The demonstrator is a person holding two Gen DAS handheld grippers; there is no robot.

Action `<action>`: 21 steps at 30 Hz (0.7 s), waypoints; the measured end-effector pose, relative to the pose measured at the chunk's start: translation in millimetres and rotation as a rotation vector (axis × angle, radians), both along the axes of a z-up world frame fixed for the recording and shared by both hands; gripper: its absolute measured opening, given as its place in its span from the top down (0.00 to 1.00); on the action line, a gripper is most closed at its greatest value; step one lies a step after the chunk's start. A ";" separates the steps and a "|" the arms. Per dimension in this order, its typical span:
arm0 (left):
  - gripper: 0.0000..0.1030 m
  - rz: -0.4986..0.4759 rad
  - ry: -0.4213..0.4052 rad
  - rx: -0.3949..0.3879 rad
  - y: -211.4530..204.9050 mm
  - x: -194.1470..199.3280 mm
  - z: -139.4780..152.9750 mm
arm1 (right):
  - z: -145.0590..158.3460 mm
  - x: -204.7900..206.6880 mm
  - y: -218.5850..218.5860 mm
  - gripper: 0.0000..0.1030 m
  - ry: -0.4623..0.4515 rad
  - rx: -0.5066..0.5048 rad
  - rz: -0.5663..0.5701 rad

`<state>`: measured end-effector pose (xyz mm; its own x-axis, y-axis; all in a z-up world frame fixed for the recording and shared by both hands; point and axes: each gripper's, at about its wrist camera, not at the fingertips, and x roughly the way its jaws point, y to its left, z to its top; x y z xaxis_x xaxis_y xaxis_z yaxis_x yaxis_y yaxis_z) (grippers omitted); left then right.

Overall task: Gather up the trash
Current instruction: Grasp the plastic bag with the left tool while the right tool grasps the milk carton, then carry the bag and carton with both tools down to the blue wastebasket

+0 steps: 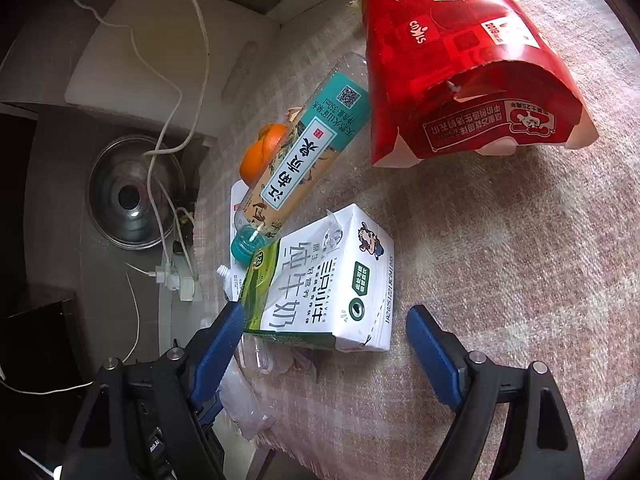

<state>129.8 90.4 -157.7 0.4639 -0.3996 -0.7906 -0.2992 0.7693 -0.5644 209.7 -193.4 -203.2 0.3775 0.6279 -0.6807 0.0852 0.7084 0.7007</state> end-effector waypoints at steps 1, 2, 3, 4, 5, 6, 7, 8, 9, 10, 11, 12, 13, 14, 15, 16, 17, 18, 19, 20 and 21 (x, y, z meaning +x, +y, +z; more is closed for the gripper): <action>0.48 0.001 0.005 -0.008 0.5 1.5 -2.2 | -0.9 0.3 -0.4 0.28 0.009 0.013 -0.001; 0.50 0.003 0.007 -0.014 -0.1 3.2 -3.9 | -2.9 1.4 -0.2 0.32 0.019 0.026 -0.004; 0.58 0.004 0.009 -0.019 -0.5 4.2 -5.5 | -5.0 1.7 0.2 0.37 0.027 0.038 -0.008; 0.64 0.003 0.012 -0.023 -0.9 5.8 -7.3 | -6.3 2.0 0.8 0.41 0.033 0.048 -0.009; 0.68 0.000 0.015 -0.027 -1.8 7.1 -8.9 | -7.7 1.6 0.4 0.47 0.036 0.056 -0.008; 0.74 -0.001 0.016 -0.028 -2.4 8.1 -10.1 | -8.4 1.0 0.3 0.49 0.038 0.059 -0.009; 0.76 -0.003 0.015 -0.029 -2.4 9.0 -10.9 | -8.1 -0.1 -0.2 0.49 0.033 0.064 -0.013; 0.78 -0.005 0.012 -0.027 -2.9 8.7 -11.1 | -7.2 -1.9 -1.0 0.50 0.025 0.069 -0.013; 0.81 -0.005 0.009 -0.025 -3.2 9.0 -10.7 | -6.4 -3.2 -1.8 0.50 0.017 0.073 -0.013; 0.83 -0.005 0.002 -0.027 -2.7 8.6 -9.5 | -5.3 -4.9 -2.4 0.51 0.012 0.078 -0.015; 0.85 -0.007 -0.007 -0.029 -3.4 8.2 -8.1 | -3.9 -7.3 -3.5 0.51 0.006 0.086 -0.016; 0.86 -0.008 -0.015 -0.027 -3.4 7.6 -6.3 | -2.1 -9.4 -4.3 0.51 -0.001 0.094 -0.015; 0.87 -0.007 -0.023 -0.020 -2.6 7.0 -3.9 | 0.4 -11.2 -5.0 0.51 -0.009 0.097 -0.014; 0.88 -0.009 -0.032 -0.014 -2.2 5.1 -1.3 | 3.3 -13.0 -5.8 0.52 -0.018 0.097 -0.013; 0.89 -0.012 -0.041 -0.008 -1.2 4.5 0.9 | 6.8 -15.4 -6.9 0.52 -0.030 0.094 -0.011; 0.91 -0.010 -0.046 -0.004 -0.8 1.6 2.8 | 10.2 -17.8 -8.5 0.52 -0.044 0.089 -0.009; 0.91 -0.007 -0.052 -0.006 0.3 -0.1 5.0 | 13.9 -19.8 -9.6 0.52 -0.055 0.082 -0.010; 0.91 -0.005 -0.057 -0.007 1.4 -1.6 7.3 | 17.1 -21.9 -11.7 0.52 -0.067 0.081 -0.010; 0.91 -0.004 -0.062 -0.005 2.9 -3.1 9.7 | 20.8 -25.2 -14.2 0.53 -0.078 0.082 -0.008; 0.91 -0.005 -0.069 -0.001 2.3 -6.1 11.9 | 24.9 -27.9 -15.6 0.53 -0.090 0.080 -0.004; 0.91 -0.008 -0.075 0.004 2.2 -9.2 14.9 | 28.8 -32.4 -18.6 0.54 -0.104 0.072 0.002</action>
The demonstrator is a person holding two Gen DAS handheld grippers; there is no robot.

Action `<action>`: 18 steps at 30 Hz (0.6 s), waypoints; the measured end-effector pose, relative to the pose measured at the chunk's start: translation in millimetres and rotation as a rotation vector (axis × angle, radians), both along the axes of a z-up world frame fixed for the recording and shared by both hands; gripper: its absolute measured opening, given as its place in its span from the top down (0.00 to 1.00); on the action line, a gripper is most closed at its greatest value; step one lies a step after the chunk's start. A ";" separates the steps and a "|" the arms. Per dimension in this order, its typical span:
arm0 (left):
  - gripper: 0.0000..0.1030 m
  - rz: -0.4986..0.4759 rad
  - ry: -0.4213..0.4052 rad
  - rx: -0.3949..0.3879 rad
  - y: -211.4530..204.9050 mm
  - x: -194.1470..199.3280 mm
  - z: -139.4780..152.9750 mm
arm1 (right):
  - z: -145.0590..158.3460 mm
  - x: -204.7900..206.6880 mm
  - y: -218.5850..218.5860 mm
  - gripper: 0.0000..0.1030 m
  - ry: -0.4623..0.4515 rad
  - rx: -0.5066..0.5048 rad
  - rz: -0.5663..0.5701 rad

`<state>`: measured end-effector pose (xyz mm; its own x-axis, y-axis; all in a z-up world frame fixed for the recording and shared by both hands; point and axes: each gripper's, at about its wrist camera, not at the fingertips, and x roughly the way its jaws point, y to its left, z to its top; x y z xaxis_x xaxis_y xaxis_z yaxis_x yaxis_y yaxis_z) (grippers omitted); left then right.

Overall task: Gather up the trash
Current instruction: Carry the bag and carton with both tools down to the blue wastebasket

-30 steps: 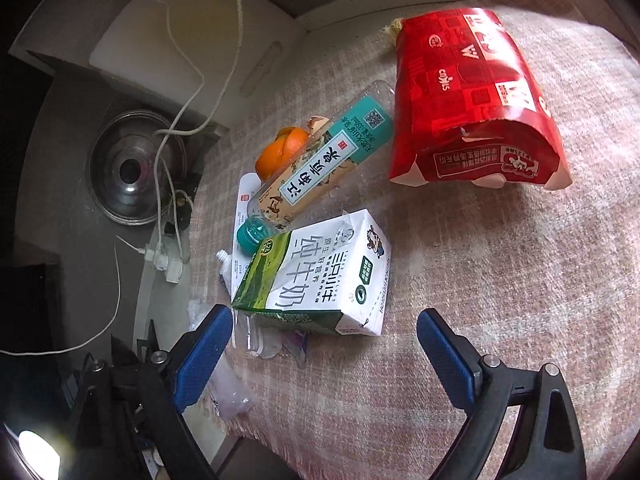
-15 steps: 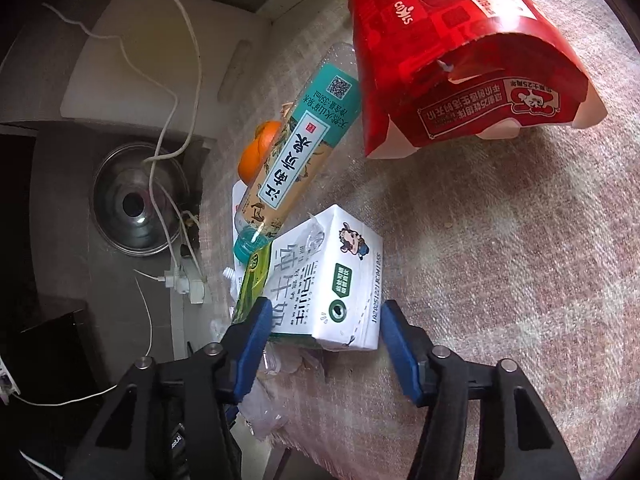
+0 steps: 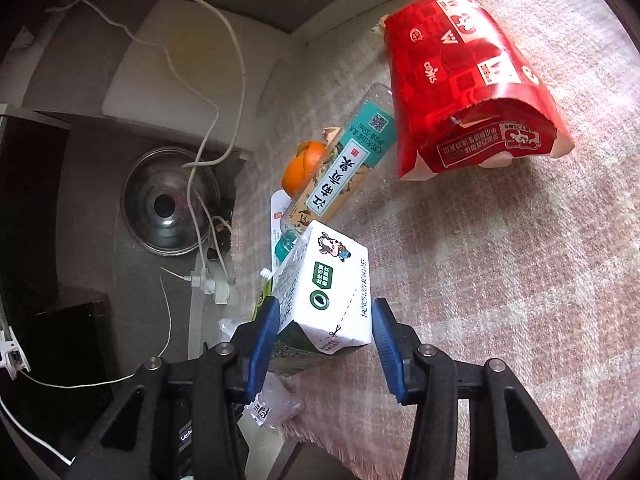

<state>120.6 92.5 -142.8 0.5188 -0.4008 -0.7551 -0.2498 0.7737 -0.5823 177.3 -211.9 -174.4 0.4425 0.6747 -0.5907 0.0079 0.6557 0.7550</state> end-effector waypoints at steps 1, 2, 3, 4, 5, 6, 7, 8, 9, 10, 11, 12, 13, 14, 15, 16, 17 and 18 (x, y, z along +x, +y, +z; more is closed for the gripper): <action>0.91 -0.003 -0.005 0.006 0.9 -2.3 2.5 | 4.3 -3.3 -0.9 0.54 -0.014 -0.016 0.006; 0.91 -0.006 -0.011 0.010 0.9 -6.2 4.8 | 7.8 -7.1 -2.1 0.55 -0.027 -0.034 0.011; 0.91 -0.010 -0.016 0.015 -0.1 -10.1 7.1 | 11.9 -10.9 -2.3 0.56 -0.042 -0.050 0.017; 0.91 -0.013 -0.019 0.020 0.1 -13.3 8.7 | 15.9 -13.9 -0.6 0.56 -0.056 -0.066 0.022; 0.91 -0.014 -0.023 0.023 0.2 -18.6 10.5 | 18.8 -17.7 -0.2 0.56 -0.067 -0.082 0.025; 0.91 -0.016 -0.027 0.024 -0.9 -22.5 12.6 | 21.1 -21.4 1.0 0.56 -0.078 -0.094 0.028; 0.91 -0.018 -0.029 0.026 -0.7 -26.0 13.9 | 22.8 -25.1 1.4 0.56 -0.087 -0.105 0.032; 0.91 -0.020 -0.032 0.028 -1.1 -30.4 15.2 | 24.4 -28.6 2.6 0.56 -0.093 -0.117 0.034; 0.91 -0.024 -0.034 0.031 -1.8 -34.2 15.8 | 25.4 -32.9 3.8 0.56 -0.097 -0.128 0.033; 0.91 -0.030 -0.035 0.034 -2.5 -37.8 16.6 | 26.2 -37.6 2.9 0.56 -0.100 -0.136 0.036; 0.91 -0.037 -0.036 0.037 -3.3 -41.6 17.3 | 26.9 -41.8 4.9 0.56 -0.104 -0.140 0.042; 0.91 -0.045 -0.037 0.039 -5.3 -45.5 17.8 | 28.1 -46.2 8.0 0.56 -0.106 -0.141 0.050; 0.91 -0.053 -0.036 0.038 -5.7 -50.1 18.0 | 28.5 -51.5 8.2 0.56 -0.107 -0.142 0.062; 0.91 -0.061 -0.035 0.036 -7.2 -55.1 17.5 | 29.4 -57.8 10.3 0.56 -0.108 -0.144 0.076; 0.91 -0.067 -0.033 0.035 -8.5 -61.0 16.9 | 29.6 -63.5 11.9 0.56 -0.108 -0.147 0.091; 0.91 -0.074 -0.030 0.033 -9.3 -66.1 16.0 | 29.5 -69.2 14.3 0.56 -0.108 -0.151 0.106; 0.91 -0.078 -0.026 0.032 -10.8 -72.1 14.7 | 28.9 -74.8 18.7 0.57 -0.108 -0.154 0.120; 0.91 -0.081 -0.022 0.028 -11.9 -77.5 13.2 | 28.2 -80.3 20.8 0.56 -0.106 -0.157 0.132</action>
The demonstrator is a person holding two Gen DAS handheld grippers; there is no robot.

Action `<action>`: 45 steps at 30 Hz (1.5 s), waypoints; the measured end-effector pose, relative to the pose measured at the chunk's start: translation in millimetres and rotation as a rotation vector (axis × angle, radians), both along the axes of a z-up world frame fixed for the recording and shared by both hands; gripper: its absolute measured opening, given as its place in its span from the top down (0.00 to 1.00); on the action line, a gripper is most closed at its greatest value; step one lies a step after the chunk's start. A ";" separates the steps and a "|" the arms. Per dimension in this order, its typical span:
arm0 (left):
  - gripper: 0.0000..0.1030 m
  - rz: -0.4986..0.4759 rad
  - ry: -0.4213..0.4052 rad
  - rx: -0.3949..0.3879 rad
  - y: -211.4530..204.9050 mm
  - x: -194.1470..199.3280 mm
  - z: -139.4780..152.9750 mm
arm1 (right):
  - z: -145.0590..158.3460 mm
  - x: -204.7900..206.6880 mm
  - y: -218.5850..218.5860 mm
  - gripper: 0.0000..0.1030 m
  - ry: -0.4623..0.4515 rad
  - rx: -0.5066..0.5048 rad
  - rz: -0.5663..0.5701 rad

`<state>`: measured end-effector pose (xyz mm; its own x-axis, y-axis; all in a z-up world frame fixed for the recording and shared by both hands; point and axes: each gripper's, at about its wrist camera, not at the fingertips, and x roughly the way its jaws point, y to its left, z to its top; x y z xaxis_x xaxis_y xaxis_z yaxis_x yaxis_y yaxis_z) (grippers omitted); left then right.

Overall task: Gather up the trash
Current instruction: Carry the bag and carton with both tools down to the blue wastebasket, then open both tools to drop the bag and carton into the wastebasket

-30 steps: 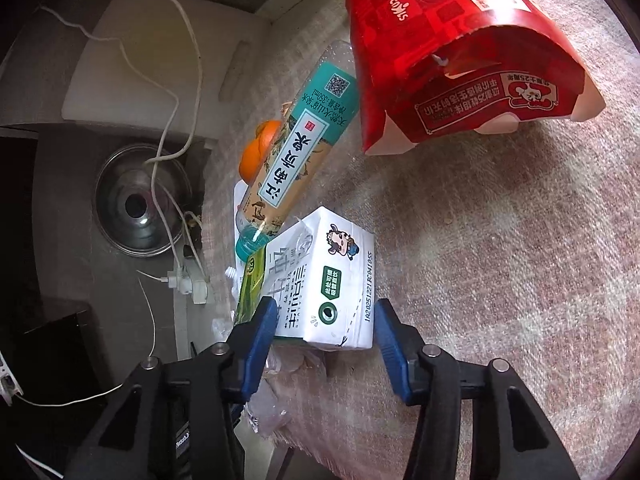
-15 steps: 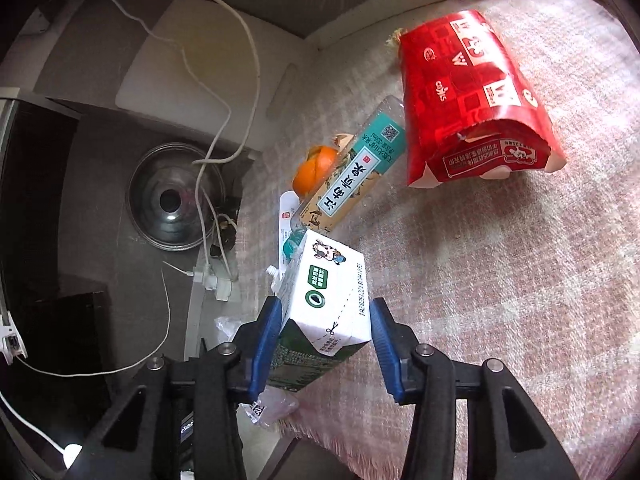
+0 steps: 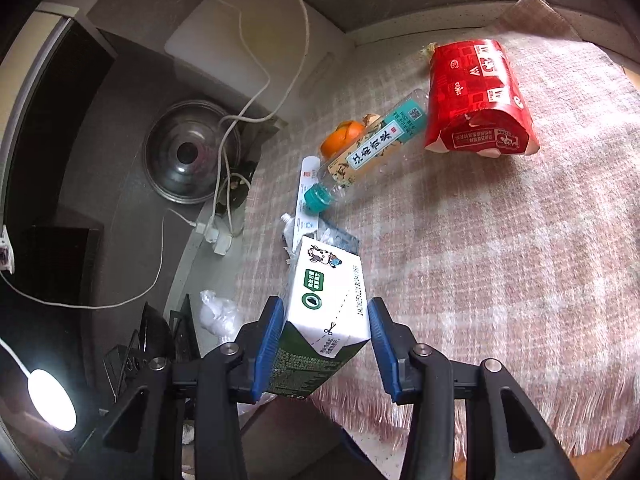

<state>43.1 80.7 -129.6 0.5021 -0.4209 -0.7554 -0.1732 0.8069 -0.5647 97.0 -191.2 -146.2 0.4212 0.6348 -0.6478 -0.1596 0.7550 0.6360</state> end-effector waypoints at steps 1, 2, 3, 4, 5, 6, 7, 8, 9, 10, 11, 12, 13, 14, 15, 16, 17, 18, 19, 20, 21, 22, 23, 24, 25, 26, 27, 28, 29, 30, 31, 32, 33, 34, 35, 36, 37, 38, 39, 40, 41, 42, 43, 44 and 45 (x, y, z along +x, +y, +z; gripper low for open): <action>0.91 -0.004 0.004 -0.004 -1.1 -4.7 -1.7 | -1.1 -5.7 1.6 0.56 0.004 -0.003 0.011; 0.91 -0.007 0.009 -0.005 -2.3 -9.6 -3.4 | -2.2 -12.1 4.7 0.56 0.007 -0.005 0.023; 0.91 -0.010 0.012 -0.004 -4.7 -15.8 -5.0 | -3.5 -18.5 7.4 0.57 0.011 -0.009 0.036; 0.91 -0.016 0.015 0.000 -7.1 -21.1 -6.3 | -5.1 -24.7 9.5 0.57 0.014 -0.016 0.047; 0.91 -0.022 0.018 0.003 -9.5 -26.4 -7.8 | -6.4 -30.9 12.6 0.57 0.016 -0.023 0.057; 0.91 -0.029 0.022 0.005 -12.2 -32.4 -9.5 | -8.7 -36.4 14.5 0.57 0.020 -0.029 0.068; 0.91 -0.036 0.027 0.008 -14.4 -37.3 -11.4 | -11.7 -41.5 17.0 0.56 0.025 -0.035 0.079; 0.91 -0.045 0.030 0.015 -17.8 -43.7 -13.1 | -14.6 -46.4 18.9 0.57 0.029 -0.042 0.090; 0.91 -0.055 0.034 0.026 -20.6 -49.6 -14.8 | -17.6 -51.6 21.2 0.57 0.033 -0.050 0.098; 0.91 -0.062 0.038 0.039 -23.2 -55.3 -16.8 | -20.7 -56.1 22.6 0.57 0.037 -0.058 0.105; 0.91 -0.067 0.041 0.048 -26.0 -61.1 -19.2 | -23.8 -60.6 24.7 0.57 0.041 -0.067 0.110; 0.91 -0.074 0.047 0.055 -28.0 -66.6 -22.1 | -26.3 -67.5 26.3 0.57 0.042 -0.076 0.116; 0.91 -0.079 0.054 0.061 -30.1 -72.1 -24.8 | -29.5 -71.9 27.7 0.57 0.045 -0.085 0.124; 0.91 -0.082 0.062 0.067 -31.8 -76.9 -28.1 | -32.3 -76.4 29.4 0.56 0.046 -0.095 0.133; 0.91 -0.084 0.071 0.069 -33.1 -81.6 -31.9 | -34.6 -82.1 32.1 0.57 0.045 -0.108 0.142; 0.91 -0.085 0.079 0.067 -33.5 -86.3 -35.7 | -37.1 -85.9 33.9 0.57 0.044 -0.122 0.151; 0.91 -0.086 0.087 0.064 -33.7 -90.8 -39.5 | -39.6 -89.3 35.6 0.57 0.044 -0.135 0.159; 0.91 -0.086 0.099 0.064 -34.0 -94.2 -43.6 | -42.5 -93.9 39.4 0.57 0.042 -0.145 0.168; 0.91 -0.089 0.110 0.063 -34.8 -97.5 -48.3 | -45.6 -96.5 41.3 0.57 0.043 -0.156 0.175; 0.91 -0.089 0.122 0.064 -36.1 -100.6 -52.9 | -48.8 -99.5 43.7 0.57 0.044 -0.166 0.181; 0.91 -0.088 0.132 0.065 -37.3 -103.5 -57.4 | -52.2 -102.2 46.5 0.57 0.044 -0.176 0.186; 0.91 -0.089 0.143 0.067 -38.1 -105.4 -61.9 | -55.6 -104.1 48.5 0.57 0.044 -0.188 0.191; 0.91 -0.092 0.152 0.069 -39.2 -107.0 -66.5 | -58.9 -107.1 51.8 0.57 0.041 -0.204 0.194; 0.91 -0.095 0.162 0.075 -40.2 -108.1 -70.9 | -62.3 -109.1 54.4 0.57 0.038 -0.222 0.199; 0.91 -0.096 0.171 0.081 -41.1 -108.9 -75.1 | -65.9 -110.4 56.9 0.57 0.035 -0.240 0.204; 0.91 -0.097 0.183 0.084 -42.0 -109.3 -79.6 | -69.6 -111.8 59.9 0.57 0.036 -0.253 0.211; 0.91 -0.100 0.194 0.085 -41.9 -111.9 -83.5 | -73.6 -112.5 62.5 0.57 0.040 -0.263 0.218; 0.91 -0.102 0.204 0.085 -41.9 -112.4 -87.3 | -76.8 -113.4 64.9 0.57 0.042 -0.264 0.227; 0.91 -0.103 0.210 0.082 -41.2 -114.0 -89.7 | -79.3 -115.0 67.4 0.57 0.042 -0.272 0.234; 0.91 -0.098 0.214 0.082 -40.4 -114.5 -91.9 | -81.6 -116.8 72.4 0.57 0.039 -0.284 0.239; 0.91 -0.096 0.218 0.085 -39.8 -115.0 -93.4 | -83.2 -117.7 75.6 0.57 0.032 -0.298 0.245; 0.91 -0.096 0.222 0.088 -40.6 -115.4 -95.1 | -84.8 -118.7 79.5 0.57 0.026 -0.311 0.252; 0.91 -0.097 0.225 0.089 -40.8 -115.2 -96.0 | -86.5 -119.1 82.8 0.57 0.024 -0.321 0.258; 0.91 -0.098 0.228 0.092 -40.0 -115.2 -97.6 | -87.8 -119.5 84.9 0.57 0.024 -0.326 0.264; 0.91 -0.098 0.229 0.097 -37.7 -116.6 -99.4 | -89.4 -119.6 86.8 0.57 0.027 -0.326 0.270; 0.90 -0.098 0.232 0.103 -36.7 -116.6 -100.9 | -90.5 -120.7 88.9 0.57 0.030 -0.326 0.275; 0.86 -0.097 0.235 0.109 -35.6 -116.8 -102.4 | -91.9 -121.1 90.7 0.57 0.030 -0.330 0.281; 0.85 -0.093 0.237 0.111 -34.8 -116.9 -103.0 | -93.4 -123.2 92.8 0.57 0.026 -0.337 0.287; 0.85 -0.090 0.239 0.111 -33.1 -116.8 -104.6 | -95.0 -124.4 94.9 0.57 0.022 -0.347 0.291; 0.85 -0.090 0.242 0.112 -33.0 -116.3 -105.1 | -96.7 -124.9 96.7 0.57 0.018 -0.357 0.295; 0.84 -0.090 0.244 0.114 -33.6 -115.9 -106.1 | -98.2 -126.0 99.2 0.57 0.015 -0.366 0.299; 0.81 -0.090 0.248 0.117 -32.9 -115.6 -107.1 | -100.2 -126.3 101.5 0.57 0.012 -0.376 0.302; 0.72 -0.088 0.253 0.121 -31.8 -115.4 -108.2 | -102.2 -126.8 103.1 0.57 0.011 -0.384 0.305; 0.67 -0.084 0.255 0.123 -31.8 -115.4 -107.7 | -104.8 -126.5 104.9 0.57 0.014 -0.389 0.309; 0.64 -0.077 0.251 0.123 -30.4 -115.8 -107.4 | -107.4 -126.5 106.6 0.55 0.018 -0.390 0.314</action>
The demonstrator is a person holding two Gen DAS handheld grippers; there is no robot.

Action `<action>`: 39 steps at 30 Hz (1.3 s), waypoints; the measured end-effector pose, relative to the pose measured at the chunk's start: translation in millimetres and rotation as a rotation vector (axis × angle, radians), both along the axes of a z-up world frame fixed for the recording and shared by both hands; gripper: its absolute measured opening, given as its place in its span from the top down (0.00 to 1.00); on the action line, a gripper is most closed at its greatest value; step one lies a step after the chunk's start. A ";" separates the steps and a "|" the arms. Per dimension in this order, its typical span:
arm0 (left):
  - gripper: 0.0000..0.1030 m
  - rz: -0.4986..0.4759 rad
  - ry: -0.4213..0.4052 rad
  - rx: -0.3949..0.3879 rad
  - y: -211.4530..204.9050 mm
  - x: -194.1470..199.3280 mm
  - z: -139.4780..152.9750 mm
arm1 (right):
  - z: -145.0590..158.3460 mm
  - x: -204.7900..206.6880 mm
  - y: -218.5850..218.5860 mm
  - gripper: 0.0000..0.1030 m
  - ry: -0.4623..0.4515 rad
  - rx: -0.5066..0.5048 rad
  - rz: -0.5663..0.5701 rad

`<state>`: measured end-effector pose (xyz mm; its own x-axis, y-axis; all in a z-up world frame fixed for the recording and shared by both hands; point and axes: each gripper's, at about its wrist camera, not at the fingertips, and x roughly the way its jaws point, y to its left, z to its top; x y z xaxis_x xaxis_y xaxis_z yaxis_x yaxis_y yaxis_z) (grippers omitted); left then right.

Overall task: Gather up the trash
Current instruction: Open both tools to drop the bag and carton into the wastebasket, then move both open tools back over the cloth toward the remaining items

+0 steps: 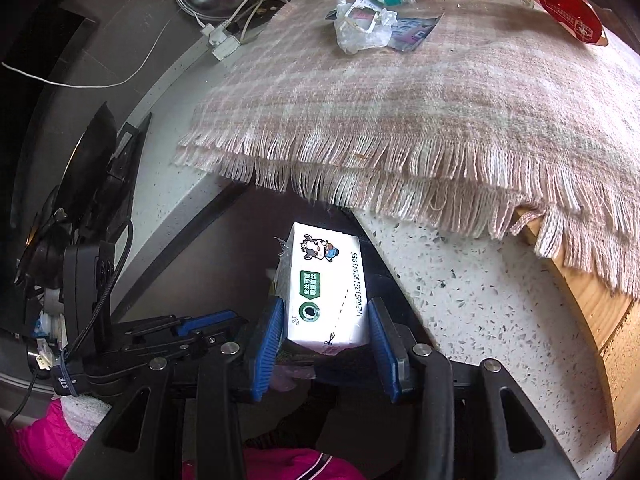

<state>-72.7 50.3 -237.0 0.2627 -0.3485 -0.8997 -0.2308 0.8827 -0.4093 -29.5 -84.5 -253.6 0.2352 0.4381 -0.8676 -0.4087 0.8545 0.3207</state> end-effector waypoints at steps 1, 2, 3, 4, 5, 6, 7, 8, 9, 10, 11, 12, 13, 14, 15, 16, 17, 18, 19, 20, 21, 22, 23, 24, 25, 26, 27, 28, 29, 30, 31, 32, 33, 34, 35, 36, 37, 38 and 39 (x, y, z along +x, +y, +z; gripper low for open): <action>0.64 0.005 -0.002 0.000 -0.6 0.4 0.5 | -2.4 0.3 1.1 0.55 0.004 0.000 0.001; 0.64 0.008 -0.002 0.000 -1.0 -1.1 1.8 | -4.3 0.0 1.2 0.55 0.003 0.002 0.003; 0.64 0.011 -0.003 0.002 0.2 -1.5 2.4 | -5.2 -0.6 2.0 0.55 0.000 0.002 0.008; 0.64 0.015 -0.004 0.005 1.8 -2.1 3.0 | -6.0 -1.1 2.6 0.54 -0.004 -0.005 0.013; 0.64 0.021 -0.005 0.006 4.2 -3.6 4.0 | -6.4 -1.9 3.9 0.49 -0.008 -0.014 0.018; 0.64 0.027 -0.006 0.006 5.8 -4.1 4.7 | -6.2 -2.6 4.3 0.43 -0.013 -0.020 0.022; 0.64 0.034 -0.008 0.006 9.1 -6.1 5.7 | -5.8 -3.4 3.7 0.43 -0.017 -0.025 0.024; 0.64 0.042 -0.010 0.007 11.5 -7.5 7.1 | -5.2 -4.2 2.9 0.43 -0.017 -0.025 0.026; 0.64 0.049 -0.013 0.008 11.8 -7.1 8.9 | -4.1 -4.9 2.2 0.43 -0.016 -0.019 0.027; 0.64 0.055 -0.017 0.010 14.5 -7.4 10.6 | -2.5 -5.8 0.8 0.43 -0.016 -0.011 0.026; 0.64 0.060 -0.021 0.012 10.9 -2.6 12.7 | -0.6 -6.4 0.4 0.43 -0.018 -0.005 0.025; 0.64 0.063 -0.027 0.014 11.7 -3.3 15.0 | 2.0 -7.7 -2.1 0.43 -0.022 -0.001 0.023; 0.64 0.066 -0.033 0.018 13.2 -3.2 17.4 | 4.8 -8.5 -4.9 0.43 -0.027 0.004 0.019; 0.64 0.069 -0.040 0.021 14.4 -3.9 20.0 | 7.7 -8.9 -7.6 0.43 -0.030 0.010 0.012; 0.64 0.070 -0.046 0.022 19.2 -7.0 22.8 | 10.7 -9.4 -11.5 0.43 -0.031 0.019 0.005; 0.64 0.071 -0.053 0.026 20.6 -6.6 25.4 | 13.8 -9.4 -14.7 0.43 -0.032 0.030 -0.002; 0.64 0.073 -0.061 0.029 20.6 -5.2 28.2 | 17.3 -9.5 -17.9 0.43 -0.035 0.039 -0.009; 0.64 0.073 -0.069 0.032 22.4 -5.0 31.3 | 21.0 -9.8 -21.4 0.43 -0.040 0.047 -0.016; 0.64 0.074 -0.077 0.036 22.5 -3.6 34.4 | 24.4 -10.3 -24.8 0.43 -0.046 0.054 -0.022; 0.64 0.075 -0.085 0.039 22.0 -1.7 38.0 | 28.3 -10.8 -27.5 0.43 -0.052 0.060 -0.027; 0.64 0.074 -0.093 0.041 22.8 -0.7 41.3 | 32.0 -10.9 -29.2 0.43 -0.058 0.066 -0.033; 0.64 0.073 -0.103 0.042 23.4 1.2 45.0 | 36.1 -11.1 -32.4 0.43 -0.066 0.072 -0.038; 0.64 0.072 -0.112 0.045 24.2 2.8 49.2 | 40.3 -11.5 -33.7 0.41 -0.074 0.078 -0.044; 0.64 0.072 -0.122 0.046 24.1 4.8 53.4 | 44.6 -11.4 -35.9 0.40 -0.082 0.084 -0.049; 0.64 0.071 -0.133 0.047 24.4 6.7 57.9 | 49.4 -11.5 -38.4 0.40 -0.090 0.092 -0.055; 0.64 0.068 -0.145 0.049 24.5 9.1 62.4 | 54.6 -12.3 -40.9 0.39 -0.101 0.100 -0.063; 0.64 0.066 -0.155 0.051 26.3 10.9 66.3 | 59.7 -12.0 -43.0 0.38 -0.111 0.107 -0.072; 0.64 0.063 -0.166 0.053 26.3 14.2 70.7 | 64.3 -11.7 -46.6 0.36 -0.123 0.113 -0.081; 0.64 0.060 -0.175 0.054 25.9 17.6 75.0 | 69.4 -11.5 -47.3 0.33 -0.136 0.117 -0.089; 0.61 0.057 -0.184 0.057 25.1 21.5 79.3 | 74.4 -10.6 -50.9 0.31 -0.151 0.120 -0.100; 0.52 0.055 -0.194 0.061 24.9 25.5 83.5 | 79.9 -9.7 -53.9 0.30 -0.164 0.122 -0.111; 0.47 0.057 -0.205 0.066 23.8 29.5 88.7 | 84.3 -8.9 -56.4 0.30 -0.179 0.123 -0.121; 0.40 0.059 -0.219 0.069 22.9 33.1 93.0 | 89.4 -6.9 -57.8 0.29 -0.192 0.123 -0.130; 0.40 0.057 -0.234 0.070 22.9 37.1 97.1 | 93.9 -5.6 -61.1 0.29 -0.205 0.123 -0.140; 0.40 0.052 -0.242 0.073 20.4 40.5 99.6 | 98.1 -3.7 -64.6 0.25 -0.220 0.123 -0.150; 0.40 0.047 -0.248 0.075 19.8 44.8 102.1 | 101.6 -1.6 -68.4 0.22 -0.233 0.123 -0.160; 0.40 0.043 -0.255 0.074 19.4 49.3 104.5 | 104.7 0.7 -72.1 0.21 -0.245 0.125 -0.171; 0.40 0.042 -0.261 0.074 17.7 53.6 106.2 | 107.1 3.5 -75.8 0.20 -0.251 0.127 -0.182; 0.40 0.040 -0.266 0.074 16.7 57.5 107.8 | 108.7 6.7 -79.4 0.20 -0.254 0.130 -0.193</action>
<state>-15.3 67.0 -129.2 0.5056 -0.2692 -0.8197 -0.1588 0.9048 -0.3951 -22.7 -163.9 -144.8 0.5260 0.4675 -0.7105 -0.3242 0.8825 0.3407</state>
